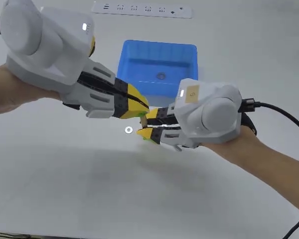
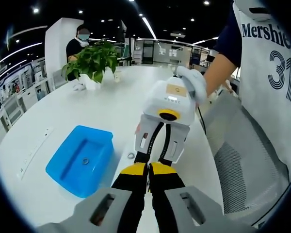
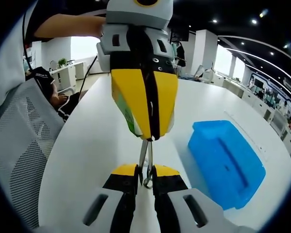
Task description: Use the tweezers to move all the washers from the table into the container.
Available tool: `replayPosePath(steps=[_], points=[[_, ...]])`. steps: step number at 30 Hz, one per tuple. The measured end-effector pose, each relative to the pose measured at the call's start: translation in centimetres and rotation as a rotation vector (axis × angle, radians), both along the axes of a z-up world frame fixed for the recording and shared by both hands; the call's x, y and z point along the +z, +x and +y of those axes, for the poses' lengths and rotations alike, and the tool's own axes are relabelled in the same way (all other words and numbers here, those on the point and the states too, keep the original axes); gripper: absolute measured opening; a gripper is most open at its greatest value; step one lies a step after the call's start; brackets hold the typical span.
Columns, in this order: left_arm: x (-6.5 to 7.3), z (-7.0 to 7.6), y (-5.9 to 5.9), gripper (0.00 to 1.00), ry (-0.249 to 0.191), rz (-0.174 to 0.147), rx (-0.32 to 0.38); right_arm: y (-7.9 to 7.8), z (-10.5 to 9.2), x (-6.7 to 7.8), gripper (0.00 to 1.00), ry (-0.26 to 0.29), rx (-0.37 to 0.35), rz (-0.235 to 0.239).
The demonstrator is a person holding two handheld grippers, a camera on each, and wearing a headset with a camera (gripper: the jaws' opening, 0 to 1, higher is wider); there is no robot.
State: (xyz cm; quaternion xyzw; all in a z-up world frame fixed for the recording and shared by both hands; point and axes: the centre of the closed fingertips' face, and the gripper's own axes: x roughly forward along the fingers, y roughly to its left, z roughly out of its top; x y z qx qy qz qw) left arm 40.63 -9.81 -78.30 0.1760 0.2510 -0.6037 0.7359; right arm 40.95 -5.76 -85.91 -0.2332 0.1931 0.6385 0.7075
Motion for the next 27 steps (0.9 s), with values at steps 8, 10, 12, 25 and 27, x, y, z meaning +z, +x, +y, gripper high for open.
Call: replayPosePath(steps=[8, 10, 12, 25, 27], points=[[0.6, -0.7, -0.1, 0.05, -0.034, 0.010, -0.002, 0.0, -0.3, 0.0, 0.12, -0.005, 0.017, 0.022], [0.7, -0.5, -0.1, 0.06, -0.042, 0.008, -0.002, 0.0, -0.3, 0.0, 0.11, 0.000, 0.018, 0.030], [0.7, -0.3, 0.0, 0.06, -0.041, 0.009, -0.002, 0.0, -0.4, 0.0, 0.10, 0.005, 0.015, 0.039], [1.8, 1.0, 0.5, 0.05, -0.026, -0.020, -0.017, 0.1, 0.1, 1.8, 0.10, 0.017, 0.023, -0.009], [2.4, 1.3, 0.8, 0.05, -0.025, -0.033, -0.025, 0.3, 0.2, 2.5, 0.10, 0.019, 0.023, -0.022]])
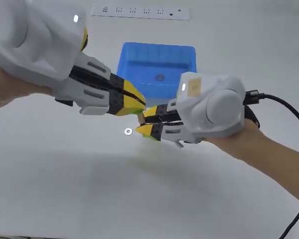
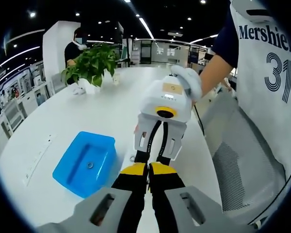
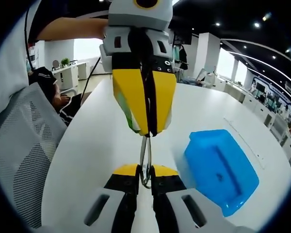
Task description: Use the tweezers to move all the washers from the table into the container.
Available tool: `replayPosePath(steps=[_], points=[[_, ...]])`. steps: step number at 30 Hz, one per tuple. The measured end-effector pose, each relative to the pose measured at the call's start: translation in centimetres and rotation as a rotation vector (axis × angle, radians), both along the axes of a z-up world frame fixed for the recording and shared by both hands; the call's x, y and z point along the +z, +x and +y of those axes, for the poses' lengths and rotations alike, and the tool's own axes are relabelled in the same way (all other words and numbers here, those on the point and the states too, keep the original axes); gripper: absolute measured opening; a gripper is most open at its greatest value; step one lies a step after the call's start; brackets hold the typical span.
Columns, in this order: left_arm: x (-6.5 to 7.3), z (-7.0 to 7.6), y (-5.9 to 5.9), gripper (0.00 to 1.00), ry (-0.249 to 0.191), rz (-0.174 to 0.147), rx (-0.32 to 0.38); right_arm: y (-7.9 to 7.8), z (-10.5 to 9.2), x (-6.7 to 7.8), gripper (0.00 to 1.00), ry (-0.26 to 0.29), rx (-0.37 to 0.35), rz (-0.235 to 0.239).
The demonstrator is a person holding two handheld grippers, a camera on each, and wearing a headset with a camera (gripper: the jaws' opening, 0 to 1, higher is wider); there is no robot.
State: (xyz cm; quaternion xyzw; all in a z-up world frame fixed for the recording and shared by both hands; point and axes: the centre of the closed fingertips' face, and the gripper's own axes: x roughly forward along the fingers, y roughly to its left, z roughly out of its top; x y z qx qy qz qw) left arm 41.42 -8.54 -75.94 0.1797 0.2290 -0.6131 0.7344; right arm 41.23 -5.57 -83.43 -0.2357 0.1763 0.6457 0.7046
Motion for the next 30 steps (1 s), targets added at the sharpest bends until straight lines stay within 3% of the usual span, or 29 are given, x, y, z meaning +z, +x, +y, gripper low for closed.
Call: replayPosePath(steps=[4, 6, 11, 19, 24, 26, 28, 30], points=[[1.2, 0.3, 0.8, 0.05, 0.000, -0.032, -0.004, 0.7, 0.0, 1.3, 0.10, 0.012, -0.009, -0.023], [1.9, -0.2, 0.6, 0.05, 0.002, -0.051, -0.011, 1.3, 0.0, 2.0, 0.10, 0.016, -0.015, -0.042], [3.6, -0.1, 2.3, 0.05, 0.014, -0.113, -0.038, 3.0, -0.1, 4.2, 0.10, 0.035, -0.036, -0.087], [6.1, -0.3, 5.2, 0.05, 0.015, -0.175, -0.062, 6.2, -0.3, 6.8, 0.10, 0.040, -0.046, -0.149], [6.2, -0.2, 7.9, 0.05, 0.012, -0.183, -0.049, 9.4, -0.1, 6.5, 0.10, 0.035, -0.056, -0.169], [5.8, -0.2, 9.1, 0.05, 0.014, -0.169, -0.039, 10.4, -0.1, 6.2, 0.10, 0.031, -0.061, -0.168], [5.4, -0.3, 10.0, 0.05, 0.001, -0.160, -0.036, 11.4, 0.0, 5.5, 0.10, 0.048, -0.087, -0.125], [4.9, -0.3, 10.7, 0.06, -0.011, -0.146, -0.026, 12.1, 0.1, 4.9, 0.10, 0.053, -0.096, -0.121]])
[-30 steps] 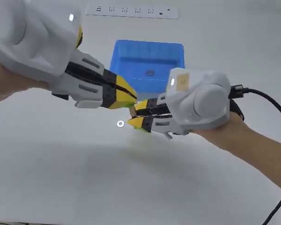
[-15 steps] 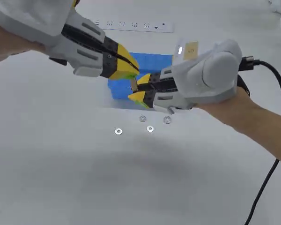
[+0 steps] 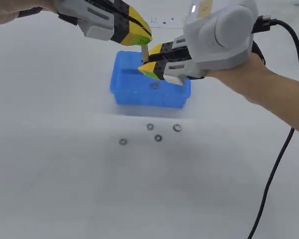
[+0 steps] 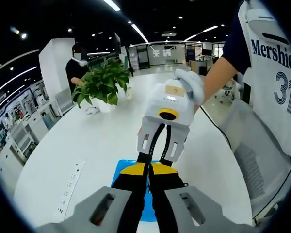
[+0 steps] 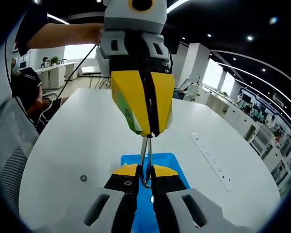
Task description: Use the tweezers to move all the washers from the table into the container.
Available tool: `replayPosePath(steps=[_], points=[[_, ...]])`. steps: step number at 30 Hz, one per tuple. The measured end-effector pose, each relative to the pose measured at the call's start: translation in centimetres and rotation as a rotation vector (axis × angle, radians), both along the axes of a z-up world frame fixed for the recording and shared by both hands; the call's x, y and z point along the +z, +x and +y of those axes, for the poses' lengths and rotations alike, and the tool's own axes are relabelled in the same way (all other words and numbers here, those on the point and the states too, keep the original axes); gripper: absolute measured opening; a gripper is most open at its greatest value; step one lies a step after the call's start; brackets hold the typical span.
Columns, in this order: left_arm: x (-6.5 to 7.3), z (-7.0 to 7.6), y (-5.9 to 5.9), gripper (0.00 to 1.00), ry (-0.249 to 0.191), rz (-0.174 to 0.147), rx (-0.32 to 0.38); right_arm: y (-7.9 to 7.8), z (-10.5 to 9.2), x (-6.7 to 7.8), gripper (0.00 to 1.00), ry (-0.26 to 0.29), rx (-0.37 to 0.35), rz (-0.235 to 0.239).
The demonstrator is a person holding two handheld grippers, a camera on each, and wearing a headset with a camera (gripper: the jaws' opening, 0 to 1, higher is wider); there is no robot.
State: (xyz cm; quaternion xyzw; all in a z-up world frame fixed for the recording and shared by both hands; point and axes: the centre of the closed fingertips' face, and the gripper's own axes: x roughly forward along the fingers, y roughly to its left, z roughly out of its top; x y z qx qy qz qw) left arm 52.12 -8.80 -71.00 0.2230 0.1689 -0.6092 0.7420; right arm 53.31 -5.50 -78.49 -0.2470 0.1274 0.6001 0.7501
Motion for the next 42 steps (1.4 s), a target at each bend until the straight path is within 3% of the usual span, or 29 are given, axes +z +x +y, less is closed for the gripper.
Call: replayPosePath(steps=[5, 10, 20, 26, 34, 38, 42], points=[[-2.5, 0.4, 1.3, 0.06, 0.025, 0.025, 0.004, 1.4, 0.4, -2.6, 0.11, -0.025, -0.004, 0.024], [-4.5, 0.8, 1.8, 0.06, 0.040, 0.043, 0.011, 1.6, 1.1, -4.5, 0.11, -0.041, 0.006, 0.047], [-6.6, 1.4, 2.2, 0.06, 0.043, 0.076, 0.034, 1.9, 1.7, -6.6, 0.11, -0.063, 0.013, 0.077], [-6.5, 1.1, 2.2, 0.05, 0.041, 0.083, 0.025, 1.7, 1.6, -6.5, 0.11, -0.054, -0.003, 0.101], [-6.3, 1.1, 2.2, 0.05, 0.027, 0.089, 0.034, 1.4, 1.5, -6.1, 0.12, -0.069, 0.004, 0.087], [-5.6, 1.1, 1.8, 0.05, 0.032, 0.076, 0.028, 1.1, 1.5, -5.5, 0.12, -0.067, 0.007, 0.078], [-4.2, 1.0, 1.3, 0.05, 0.032, 0.051, 0.021, 0.8, 1.4, -4.0, 0.12, -0.055, 0.006, 0.051]])
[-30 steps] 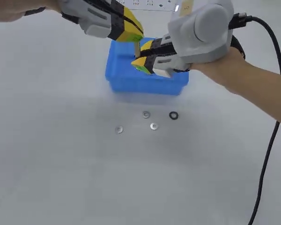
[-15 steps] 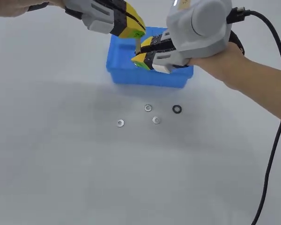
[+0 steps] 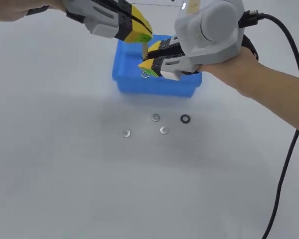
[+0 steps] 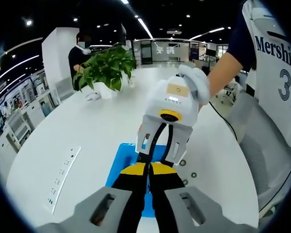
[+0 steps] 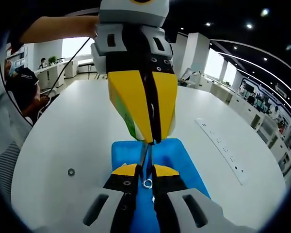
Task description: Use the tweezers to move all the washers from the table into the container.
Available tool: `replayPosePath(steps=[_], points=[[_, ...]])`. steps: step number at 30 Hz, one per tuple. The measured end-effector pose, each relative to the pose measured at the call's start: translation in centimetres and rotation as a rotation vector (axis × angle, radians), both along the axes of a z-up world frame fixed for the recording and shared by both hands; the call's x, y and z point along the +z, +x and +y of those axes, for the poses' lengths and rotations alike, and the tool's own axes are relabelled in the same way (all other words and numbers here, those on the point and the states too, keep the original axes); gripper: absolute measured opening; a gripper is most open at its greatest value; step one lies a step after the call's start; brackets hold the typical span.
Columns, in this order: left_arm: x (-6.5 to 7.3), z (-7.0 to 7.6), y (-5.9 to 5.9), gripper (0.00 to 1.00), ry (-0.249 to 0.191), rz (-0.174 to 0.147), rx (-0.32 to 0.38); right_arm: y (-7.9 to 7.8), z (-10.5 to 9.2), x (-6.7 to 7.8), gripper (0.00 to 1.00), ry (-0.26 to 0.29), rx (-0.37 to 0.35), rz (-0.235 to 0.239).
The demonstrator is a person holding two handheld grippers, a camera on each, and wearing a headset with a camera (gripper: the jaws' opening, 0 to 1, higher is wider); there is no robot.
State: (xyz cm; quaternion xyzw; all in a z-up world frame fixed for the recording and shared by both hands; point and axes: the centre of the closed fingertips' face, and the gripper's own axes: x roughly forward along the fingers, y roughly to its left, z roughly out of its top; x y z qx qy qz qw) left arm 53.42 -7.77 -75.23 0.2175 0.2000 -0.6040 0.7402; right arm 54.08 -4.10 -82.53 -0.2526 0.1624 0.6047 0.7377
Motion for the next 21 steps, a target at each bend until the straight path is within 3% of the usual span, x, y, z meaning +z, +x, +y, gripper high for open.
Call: replayPosePath(steps=[5, 10, 11, 21], points=[[2.1, 0.1, -1.1, 0.05, -0.014, -0.037, 0.007, -0.7, 0.2, 2.1, 0.12, 0.036, -0.007, -0.019], [3.8, 0.3, -3.3, 0.05, -0.031, -0.053, 0.007, -2.9, 0.4, 3.8, 0.12, 0.079, 0.004, -0.013], [3.9, 0.4, -3.5, 0.05, -0.031, -0.054, 0.007, -3.4, 0.4, 4.0, 0.12, 0.093, 0.000, 0.005], [3.5, 0.9, -8.5, 0.05, -0.010, -0.029, -0.014, -8.6, 0.2, 4.0, 0.12, 0.066, 0.058, 0.009]])
